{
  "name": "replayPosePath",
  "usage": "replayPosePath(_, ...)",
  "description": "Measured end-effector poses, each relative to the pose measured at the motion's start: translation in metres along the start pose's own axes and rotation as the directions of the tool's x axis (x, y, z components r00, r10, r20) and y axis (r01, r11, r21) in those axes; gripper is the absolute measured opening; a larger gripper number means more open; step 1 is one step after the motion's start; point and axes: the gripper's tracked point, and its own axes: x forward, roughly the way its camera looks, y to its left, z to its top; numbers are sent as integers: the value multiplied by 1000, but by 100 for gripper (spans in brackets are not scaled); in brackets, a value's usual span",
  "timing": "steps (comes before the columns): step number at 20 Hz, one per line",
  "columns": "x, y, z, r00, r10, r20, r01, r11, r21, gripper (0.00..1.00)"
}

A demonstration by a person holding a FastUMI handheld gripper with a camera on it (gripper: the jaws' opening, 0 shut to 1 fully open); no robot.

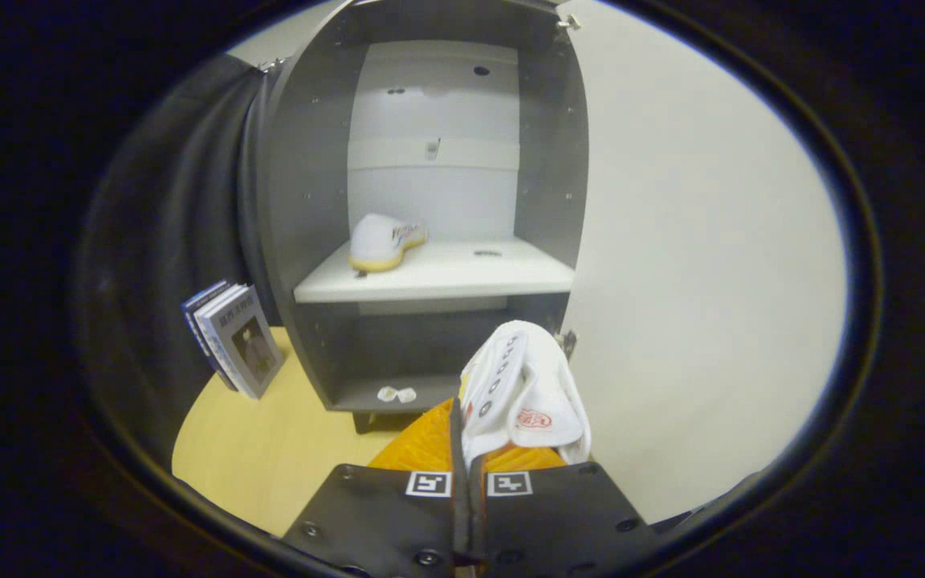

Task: Open the shoe cabinet door, grab the shoes and put them into the shoe cabinet, then close the shoe cabinet door.

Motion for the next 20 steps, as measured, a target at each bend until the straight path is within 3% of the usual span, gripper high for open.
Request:
replayPosePath(5,35,-2,78,996,35,78,-34,999,-18,2)
replayPosePath(10,123,-3,127,992,83,90,-82,997,-15,2)
replayPosePath(16,239,11,138,989,149,14,-148,987,-61,2)
replayPosePath(20,276,19,128,982,184,-47,-187,979,-76,2)
